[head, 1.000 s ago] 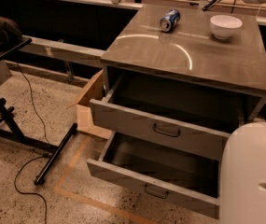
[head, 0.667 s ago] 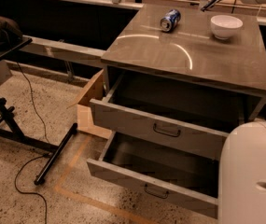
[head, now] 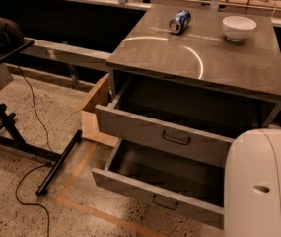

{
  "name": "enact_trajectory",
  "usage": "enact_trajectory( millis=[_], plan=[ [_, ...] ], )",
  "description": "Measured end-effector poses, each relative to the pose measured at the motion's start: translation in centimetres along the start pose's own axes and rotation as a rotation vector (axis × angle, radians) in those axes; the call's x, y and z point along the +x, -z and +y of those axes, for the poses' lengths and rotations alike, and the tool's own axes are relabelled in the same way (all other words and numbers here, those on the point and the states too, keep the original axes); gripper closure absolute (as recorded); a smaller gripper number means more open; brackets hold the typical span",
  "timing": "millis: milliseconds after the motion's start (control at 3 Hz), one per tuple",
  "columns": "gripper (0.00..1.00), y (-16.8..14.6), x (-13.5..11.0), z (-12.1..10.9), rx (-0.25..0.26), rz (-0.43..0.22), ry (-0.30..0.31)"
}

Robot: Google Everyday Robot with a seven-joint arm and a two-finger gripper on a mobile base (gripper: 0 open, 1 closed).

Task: Place rxbar blueberry into white bowl

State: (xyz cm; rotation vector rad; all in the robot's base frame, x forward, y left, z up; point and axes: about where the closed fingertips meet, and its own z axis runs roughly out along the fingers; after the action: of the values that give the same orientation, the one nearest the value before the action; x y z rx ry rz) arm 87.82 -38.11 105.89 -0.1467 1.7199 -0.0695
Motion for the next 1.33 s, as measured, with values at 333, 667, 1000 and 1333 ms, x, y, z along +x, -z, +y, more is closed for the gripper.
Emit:
enact_trajectory(
  millis=[333,667,1000,1333],
  plan=[
    [1.00,0.1,0.6,-2.3,0.081,0.012,-0.055],
    [1.00,-0.6,2.1,-3.3,0.124,0.034,-0.070],
    [1.00,-1.8,3.7,-3.3,0.148,0.051,-0.077],
    [1.00,-3.2,5.0,-3.0,0.160,0.051,-0.069]
  ],
)
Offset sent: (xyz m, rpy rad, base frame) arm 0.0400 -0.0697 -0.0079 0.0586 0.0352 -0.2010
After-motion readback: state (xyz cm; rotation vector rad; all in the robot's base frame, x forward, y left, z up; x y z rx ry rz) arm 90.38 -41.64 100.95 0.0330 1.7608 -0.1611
